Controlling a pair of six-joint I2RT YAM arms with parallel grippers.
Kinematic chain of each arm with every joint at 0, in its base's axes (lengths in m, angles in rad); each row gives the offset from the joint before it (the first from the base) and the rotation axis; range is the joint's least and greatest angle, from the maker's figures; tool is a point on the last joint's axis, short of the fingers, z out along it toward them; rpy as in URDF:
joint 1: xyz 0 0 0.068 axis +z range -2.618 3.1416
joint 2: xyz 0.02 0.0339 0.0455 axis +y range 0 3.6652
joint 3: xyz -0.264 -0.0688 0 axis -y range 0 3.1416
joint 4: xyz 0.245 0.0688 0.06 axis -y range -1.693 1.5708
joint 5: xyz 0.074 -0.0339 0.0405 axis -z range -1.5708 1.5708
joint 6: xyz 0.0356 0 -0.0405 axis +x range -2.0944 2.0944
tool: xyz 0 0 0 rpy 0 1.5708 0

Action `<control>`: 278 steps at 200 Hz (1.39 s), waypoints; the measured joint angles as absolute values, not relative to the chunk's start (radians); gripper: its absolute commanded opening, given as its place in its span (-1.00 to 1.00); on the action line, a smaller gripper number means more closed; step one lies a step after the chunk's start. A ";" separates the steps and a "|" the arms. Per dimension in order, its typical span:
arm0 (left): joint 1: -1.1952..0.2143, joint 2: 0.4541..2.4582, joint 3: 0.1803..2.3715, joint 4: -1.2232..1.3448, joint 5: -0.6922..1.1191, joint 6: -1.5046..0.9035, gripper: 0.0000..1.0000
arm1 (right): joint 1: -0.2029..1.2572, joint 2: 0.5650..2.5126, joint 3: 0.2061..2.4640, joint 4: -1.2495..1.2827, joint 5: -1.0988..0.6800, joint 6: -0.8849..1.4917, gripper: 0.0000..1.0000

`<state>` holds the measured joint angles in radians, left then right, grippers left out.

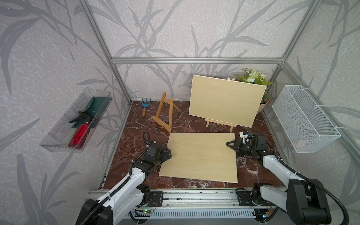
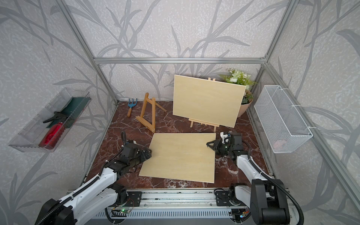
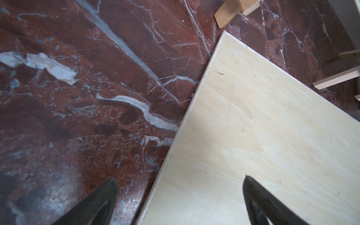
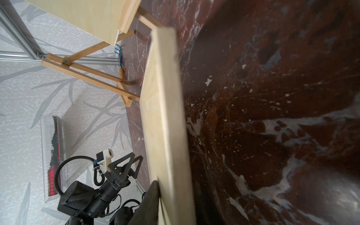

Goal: Disassemble the easel
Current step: Place the drawing board at the center of the board.

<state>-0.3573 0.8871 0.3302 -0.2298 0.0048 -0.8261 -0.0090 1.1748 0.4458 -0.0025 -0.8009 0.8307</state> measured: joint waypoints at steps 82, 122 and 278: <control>-0.252 0.976 0.329 -0.160 0.059 -0.831 0.97 | -0.049 1.233 0.447 -0.009 -0.793 0.759 -0.21; -0.247 1.074 0.318 0.016 0.168 -0.832 0.96 | -0.061 1.210 0.438 -0.029 -0.755 0.763 -0.18; -0.285 1.028 0.192 0.252 0.347 -0.938 0.97 | -0.070 1.224 0.436 -0.034 -0.617 0.786 0.12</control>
